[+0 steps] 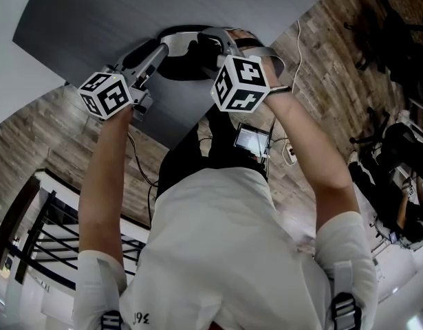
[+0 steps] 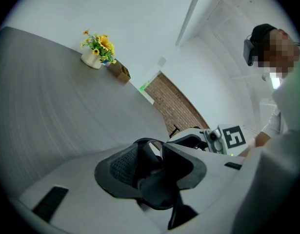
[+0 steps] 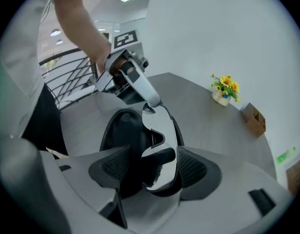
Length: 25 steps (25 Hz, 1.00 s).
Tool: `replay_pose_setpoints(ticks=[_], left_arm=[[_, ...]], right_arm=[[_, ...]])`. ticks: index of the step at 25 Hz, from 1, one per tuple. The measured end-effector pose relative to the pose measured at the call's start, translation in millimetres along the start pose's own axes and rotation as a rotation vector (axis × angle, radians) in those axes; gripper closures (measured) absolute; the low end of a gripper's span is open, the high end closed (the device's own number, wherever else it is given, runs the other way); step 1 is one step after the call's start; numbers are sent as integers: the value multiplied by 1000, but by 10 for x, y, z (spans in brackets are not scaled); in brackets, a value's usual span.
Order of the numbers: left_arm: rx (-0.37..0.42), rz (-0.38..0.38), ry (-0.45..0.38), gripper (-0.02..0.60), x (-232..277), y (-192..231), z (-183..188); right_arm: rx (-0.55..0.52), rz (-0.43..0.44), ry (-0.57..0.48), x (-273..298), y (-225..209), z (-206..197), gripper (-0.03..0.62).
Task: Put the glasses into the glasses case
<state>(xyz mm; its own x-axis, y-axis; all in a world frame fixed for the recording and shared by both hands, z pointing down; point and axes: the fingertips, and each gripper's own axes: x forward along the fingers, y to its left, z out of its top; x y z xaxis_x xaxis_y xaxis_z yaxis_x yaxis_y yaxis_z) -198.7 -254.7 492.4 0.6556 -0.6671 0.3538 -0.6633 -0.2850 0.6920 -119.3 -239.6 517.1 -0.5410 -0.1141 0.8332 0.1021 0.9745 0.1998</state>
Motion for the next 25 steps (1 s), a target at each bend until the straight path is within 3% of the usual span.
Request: replay_pose_setpoints(ticks=[4, 8, 18, 25], left_arm=[[97, 23, 53, 416, 27, -1, -36], [180, 39, 103, 416, 23, 1, -92], [190, 39, 84, 416, 18, -12, -66], [165, 88, 80, 416, 43, 53, -54]], right_arm=[[83, 61, -12, -56, -88, -7, 310], [22, 67, 44, 6, -117, -49, 310], [-57, 14, 59, -14, -115, -17, 330], [-66, -30, 84, -2, -133, -46, 330]])
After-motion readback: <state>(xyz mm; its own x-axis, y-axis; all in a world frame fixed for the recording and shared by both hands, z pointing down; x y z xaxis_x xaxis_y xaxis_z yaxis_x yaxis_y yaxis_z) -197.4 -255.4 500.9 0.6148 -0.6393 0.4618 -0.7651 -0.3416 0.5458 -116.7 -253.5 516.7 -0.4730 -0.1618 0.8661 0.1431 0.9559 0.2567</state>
